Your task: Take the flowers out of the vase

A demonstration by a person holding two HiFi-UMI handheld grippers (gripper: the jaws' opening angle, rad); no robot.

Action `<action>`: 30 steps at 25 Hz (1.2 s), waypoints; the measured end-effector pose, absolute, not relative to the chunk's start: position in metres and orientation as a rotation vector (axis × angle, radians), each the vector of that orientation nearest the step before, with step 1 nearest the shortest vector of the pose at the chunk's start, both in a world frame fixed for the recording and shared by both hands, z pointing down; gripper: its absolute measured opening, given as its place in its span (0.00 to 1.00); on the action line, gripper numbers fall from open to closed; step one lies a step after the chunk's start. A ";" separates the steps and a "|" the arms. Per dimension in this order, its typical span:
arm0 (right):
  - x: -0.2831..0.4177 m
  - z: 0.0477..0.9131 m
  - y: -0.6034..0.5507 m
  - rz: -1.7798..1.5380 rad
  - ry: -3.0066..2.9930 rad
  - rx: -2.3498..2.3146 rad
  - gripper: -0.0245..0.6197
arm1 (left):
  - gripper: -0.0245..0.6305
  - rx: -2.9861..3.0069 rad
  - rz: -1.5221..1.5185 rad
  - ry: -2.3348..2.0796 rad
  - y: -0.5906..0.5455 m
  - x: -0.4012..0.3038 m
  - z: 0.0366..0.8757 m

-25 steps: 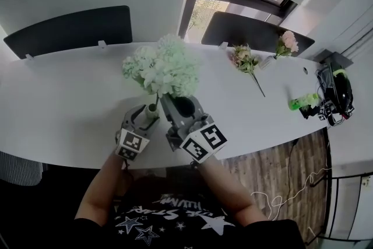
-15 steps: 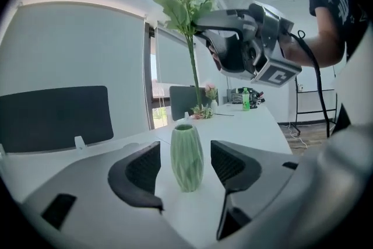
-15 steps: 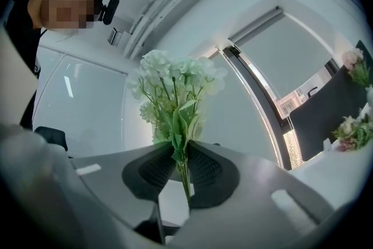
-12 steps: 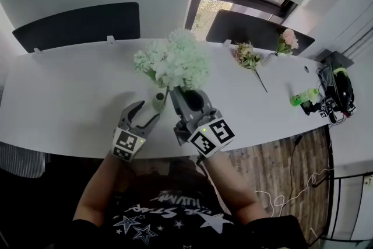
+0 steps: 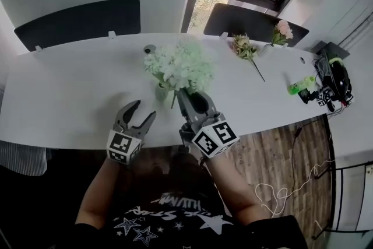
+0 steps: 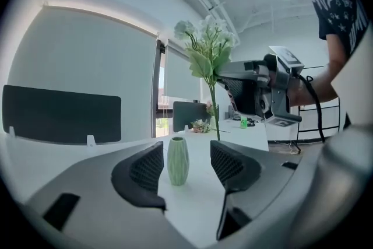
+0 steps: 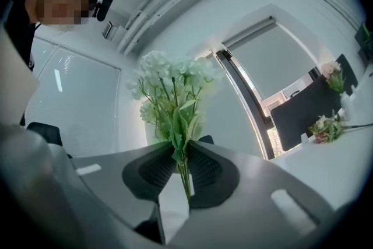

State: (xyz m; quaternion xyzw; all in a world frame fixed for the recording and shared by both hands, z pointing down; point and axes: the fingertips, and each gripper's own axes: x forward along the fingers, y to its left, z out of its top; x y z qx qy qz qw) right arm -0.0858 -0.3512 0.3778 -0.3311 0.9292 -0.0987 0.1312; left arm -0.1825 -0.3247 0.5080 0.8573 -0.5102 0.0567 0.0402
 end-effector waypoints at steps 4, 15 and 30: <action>-0.074 0.387 -0.343 -0.303 2.701 -0.975 0.13 | 0.43 2.642 0.152 -1.564 -0.315 -0.173 0.501; -0.030 0.393 -0.325 -0.368 2.719 -0.925 0.12 | 0.23 2.579 0.107 -1.735 -0.292 -0.148 0.465; 0.057 0.400 -0.263 -0.419 2.726 -0.837 0.12 | 0.09 2.501 0.163 -1.827 -0.225 -0.065 0.458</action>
